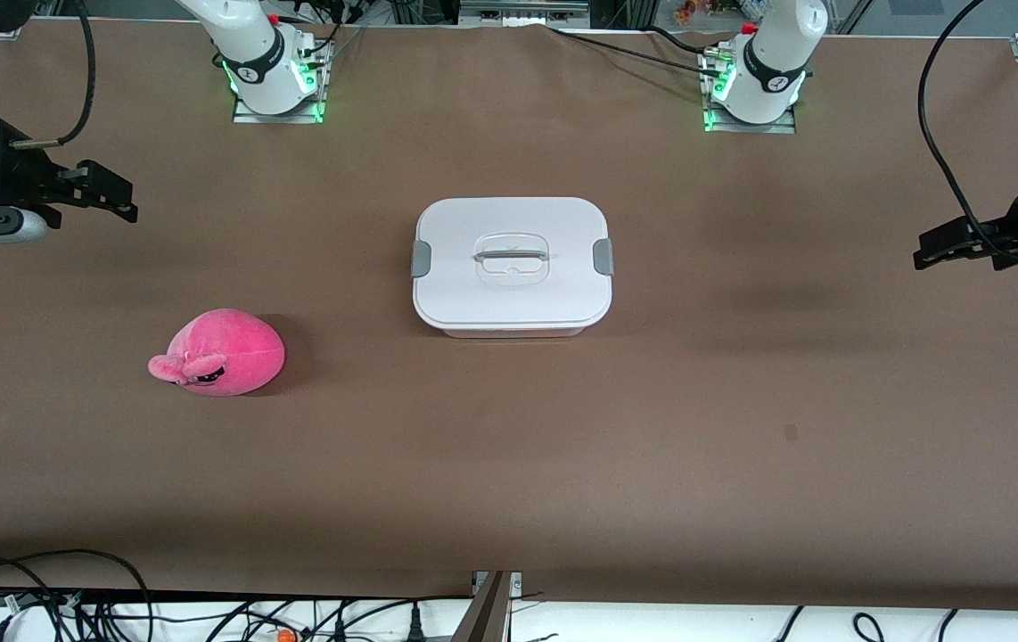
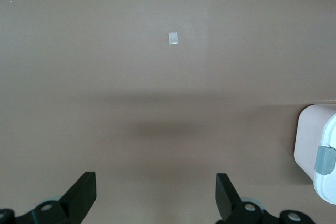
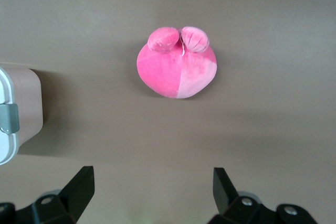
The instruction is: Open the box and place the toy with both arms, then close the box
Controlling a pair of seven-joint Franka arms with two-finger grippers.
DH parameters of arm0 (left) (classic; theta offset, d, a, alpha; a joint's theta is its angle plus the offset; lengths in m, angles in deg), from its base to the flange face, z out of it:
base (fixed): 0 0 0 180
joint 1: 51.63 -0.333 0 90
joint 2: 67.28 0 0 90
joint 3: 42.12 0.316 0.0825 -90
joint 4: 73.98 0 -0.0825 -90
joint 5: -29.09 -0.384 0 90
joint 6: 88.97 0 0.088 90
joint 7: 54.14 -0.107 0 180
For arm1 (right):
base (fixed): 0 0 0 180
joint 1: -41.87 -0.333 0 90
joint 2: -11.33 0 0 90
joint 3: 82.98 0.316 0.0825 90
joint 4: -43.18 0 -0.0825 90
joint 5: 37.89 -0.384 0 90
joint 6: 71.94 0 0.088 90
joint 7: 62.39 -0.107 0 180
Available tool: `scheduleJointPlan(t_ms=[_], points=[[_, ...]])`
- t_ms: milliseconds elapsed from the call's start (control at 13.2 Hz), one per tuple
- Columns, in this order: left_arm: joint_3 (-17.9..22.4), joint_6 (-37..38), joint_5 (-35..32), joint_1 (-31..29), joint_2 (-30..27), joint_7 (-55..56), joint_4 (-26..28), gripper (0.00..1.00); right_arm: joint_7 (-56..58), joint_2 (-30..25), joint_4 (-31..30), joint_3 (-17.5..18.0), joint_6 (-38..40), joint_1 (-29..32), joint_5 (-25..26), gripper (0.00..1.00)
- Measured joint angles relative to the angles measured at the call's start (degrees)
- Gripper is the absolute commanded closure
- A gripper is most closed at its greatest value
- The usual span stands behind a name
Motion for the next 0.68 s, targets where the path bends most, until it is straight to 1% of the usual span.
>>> scheduleJointPlan(t_ms=[684], points=[[0.0,0.0,0.0,0.0,0.0,0.0,0.0,0.0,2.4,0.4,0.8,0.0,0.0,0.1,0.0,0.0]])
